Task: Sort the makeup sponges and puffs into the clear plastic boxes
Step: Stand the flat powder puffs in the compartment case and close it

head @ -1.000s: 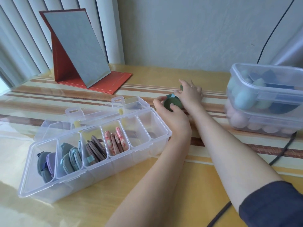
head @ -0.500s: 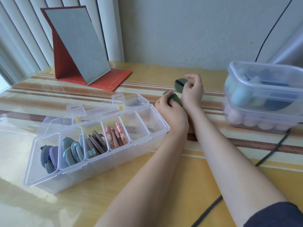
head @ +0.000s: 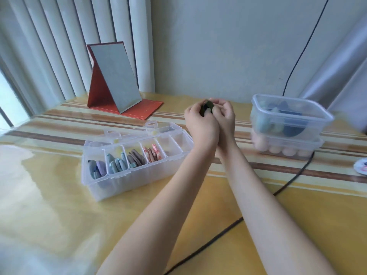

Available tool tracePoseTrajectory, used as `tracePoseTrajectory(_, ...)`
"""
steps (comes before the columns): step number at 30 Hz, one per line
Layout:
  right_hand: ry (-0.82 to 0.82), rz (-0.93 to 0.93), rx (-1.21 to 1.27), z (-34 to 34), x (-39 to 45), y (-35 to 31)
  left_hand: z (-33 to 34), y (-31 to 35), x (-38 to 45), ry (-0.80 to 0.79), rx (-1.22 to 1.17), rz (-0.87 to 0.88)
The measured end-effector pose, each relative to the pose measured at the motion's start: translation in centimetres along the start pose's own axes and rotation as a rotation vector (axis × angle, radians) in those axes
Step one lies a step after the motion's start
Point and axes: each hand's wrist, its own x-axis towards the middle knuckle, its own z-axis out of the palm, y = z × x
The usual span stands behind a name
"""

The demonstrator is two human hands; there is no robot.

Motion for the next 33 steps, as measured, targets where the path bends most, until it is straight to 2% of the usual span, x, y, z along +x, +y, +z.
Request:
tracePoseTrajectory(3,-0.154,0.103,0.058,2.7,-1.8,-0.2,-5.1,1.9,0.9,-0.055,0.091,0.010)
tracePoseTrajectory(7,-0.380,0.089,-0.167,5.3,-3.3,-0.6,-13.4,3.1,2.6,-0.296,0.096,-0.101)
tracePoseTrajectory(12,-0.573,0.061,-0.449,6.2,-3.8,-0.1,-18.3,1.1,3.3,-0.319,0.209,-0.125)
tracePoseTrajectory(15,-0.562,0.079,-0.507,5.5,-3.2,-0.9,-18.2,0.5,3.4,-0.300,0.237,-0.102)
tracePoseTrajectory(19,-0.362,-0.021,-0.671,4.6,-2.2,-2.2,-18.0,0.5,3.3,-0.147,0.317,0.024)
tracePoseTrajectory(21,-0.403,-0.030,-0.798,4.4,-2.3,-3.1,-18.1,0.4,3.4,-0.042,0.385,0.127)
tracePoseTrajectory(24,-0.557,0.001,-1.024,5.0,-3.6,-3.8,-18.0,0.5,3.2,-0.009,0.511,0.271)
tracePoseTrajectory(26,-0.582,-0.051,-1.168,5.8,-4.6,-3.3,-17.9,0.6,2.9,-0.056,0.471,0.302)
tracePoseTrajectory(28,-0.592,-0.060,-1.233,6.3,-5.2,-2.7,-17.8,1.0,2.5,-0.155,0.314,0.223)
tracePoseTrajectory(30,-0.639,-0.005,-1.205,6.4,-5.4,-2.6,-17.7,1.2,2.2,-0.249,0.249,0.160)
tracePoseTrajectory(33,-0.751,0.148,-1.110,6.0,-4.9,-3.3,-17.4,1.1,1.9,-0.354,0.297,0.148)
